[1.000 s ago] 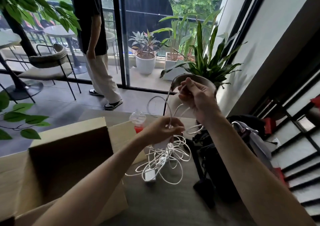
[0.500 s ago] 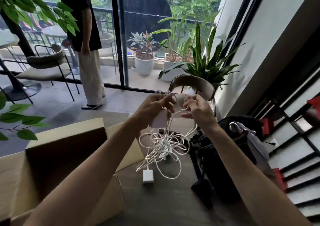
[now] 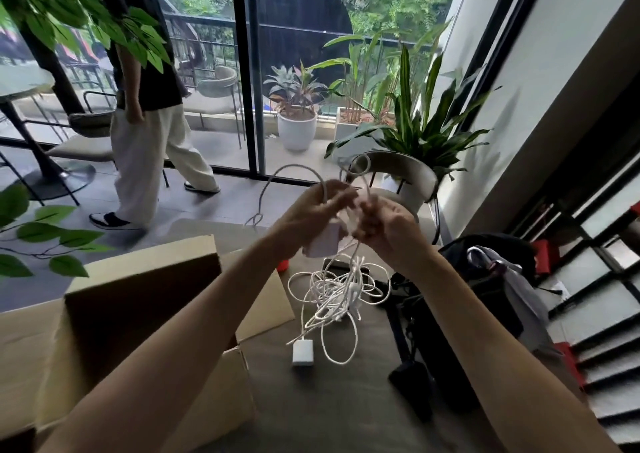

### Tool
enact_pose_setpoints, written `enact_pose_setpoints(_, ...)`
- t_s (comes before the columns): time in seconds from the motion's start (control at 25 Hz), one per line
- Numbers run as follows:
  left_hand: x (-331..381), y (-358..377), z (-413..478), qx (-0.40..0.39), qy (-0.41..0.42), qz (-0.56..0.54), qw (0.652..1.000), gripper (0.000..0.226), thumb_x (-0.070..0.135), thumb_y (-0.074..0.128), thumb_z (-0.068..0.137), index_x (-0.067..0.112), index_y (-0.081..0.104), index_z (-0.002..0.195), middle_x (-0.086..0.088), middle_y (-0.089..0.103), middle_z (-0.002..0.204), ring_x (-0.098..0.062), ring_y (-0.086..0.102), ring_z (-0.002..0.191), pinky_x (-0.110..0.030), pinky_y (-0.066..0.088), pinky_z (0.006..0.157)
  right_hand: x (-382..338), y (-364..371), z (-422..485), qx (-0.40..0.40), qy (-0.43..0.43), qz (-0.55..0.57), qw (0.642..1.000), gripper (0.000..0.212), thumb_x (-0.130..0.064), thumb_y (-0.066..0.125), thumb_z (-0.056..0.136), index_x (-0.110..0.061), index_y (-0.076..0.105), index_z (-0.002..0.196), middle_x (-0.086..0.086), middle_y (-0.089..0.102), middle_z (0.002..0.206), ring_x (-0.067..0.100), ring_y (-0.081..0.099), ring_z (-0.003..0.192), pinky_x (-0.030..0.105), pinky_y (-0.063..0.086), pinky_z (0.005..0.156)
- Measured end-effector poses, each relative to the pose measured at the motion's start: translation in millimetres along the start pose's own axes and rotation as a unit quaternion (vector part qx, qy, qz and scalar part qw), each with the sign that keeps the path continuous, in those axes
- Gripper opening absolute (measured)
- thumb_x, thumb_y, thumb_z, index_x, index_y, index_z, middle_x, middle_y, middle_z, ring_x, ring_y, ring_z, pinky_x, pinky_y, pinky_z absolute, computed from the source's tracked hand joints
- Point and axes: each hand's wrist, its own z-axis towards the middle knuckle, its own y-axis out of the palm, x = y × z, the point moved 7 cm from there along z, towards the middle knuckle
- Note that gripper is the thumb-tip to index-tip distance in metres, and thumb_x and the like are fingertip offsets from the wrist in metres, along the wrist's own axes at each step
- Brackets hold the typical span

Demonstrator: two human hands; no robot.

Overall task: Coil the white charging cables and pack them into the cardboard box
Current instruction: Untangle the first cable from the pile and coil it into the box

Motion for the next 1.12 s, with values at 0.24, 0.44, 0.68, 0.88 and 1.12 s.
enact_pose_setpoints(0.24, -65.6, 28.8, -23.1, -0.044, -0.054, 0.193, 0.979, 0.014, 0.005, 0.059, 0.097, -0.001, 0.069, 0.105, -0.017, 0.073, 0.098, -0.036, 0.071, 0.082, -0.047, 0.06, 0.076, -18.4, 7.0, 15.7, 0.067, -0.006, 0.307, 0.949, 0.037, -0.009, 0.03, 0.106, -0.012, 0.05, 0.075, -0.001, 0.041, 0.055, 0.01, 0.038, 0.045, 0.023, 0.045, 0.049)
enact_pose_setpoints(0.44, -29.9, 0.8, -17.0, 0.057, 0.028, 0.159, 0.985, 0.021, -0.009, 0.049, 0.096, -0.002, 0.069, 0.098, -0.016, 0.075, 0.085, -0.026, 0.072, 0.07, -0.032, 0.059, 0.062, -19.9, -16.5, 8.3, 0.073, -0.023, -0.284, 0.956, 0.023, 0.008, 0.039, 0.095, -0.006, 0.056, 0.098, 0.01, 0.064, 0.086, 0.022, 0.064, 0.076, 0.034, 0.059, 0.07)
enact_pose_setpoints(0.68, 7.2, -9.6, -6.3, 0.049, 0.105, 0.123, 0.986, 0.019, -0.009, 0.051, 0.096, 0.001, 0.067, 0.101, -0.015, 0.074, 0.089, -0.019, 0.075, 0.08, -0.023, 0.057, 0.062, 11.3, -2.9, 4.8, -0.079, 0.0, -0.373, 0.925, 0.023, -0.004, 0.056, 0.097, 0.001, 0.051, 0.118, 0.027, 0.061, 0.103, 0.028, 0.066, 0.083, 0.034, 0.06, 0.07)
enact_pose_setpoints(0.88, 4.3, -9.6, -8.4, 0.025, 0.108, 0.136, 0.985, 0.014, 0.001, 0.057, 0.096, 0.01, 0.068, 0.097, -0.011, 0.074, 0.087, -0.022, 0.075, 0.08, -0.035, 0.061, 0.065, 14.6, -4.3, 3.8, -0.111, 0.038, -0.436, 0.892, 0.036, -0.031, 0.073, 0.09, -0.017, 0.063, 0.122, 0.01, 0.069, 0.108, 0.022, 0.069, 0.095, 0.04, 0.062, 0.079)
enact_pose_setpoints(1.12, 7.3, -11.7, -8.4, 0.038, 0.064, 0.073, 0.995, 0.014, 0.001, 0.052, 0.099, -0.001, 0.066, 0.101, -0.017, 0.073, 0.079, -0.03, 0.063, 0.066, -0.028, 0.054, 0.058, 36.5, -39.0, 17.6, -0.014, 0.052, -0.714, 0.698, 0.027, -0.005, 0.054, 0.093, -0.018, 0.07, 0.11, 0.008, 0.07, 0.115, 0.025, 0.066, 0.101, 0.04, 0.054, 0.095)
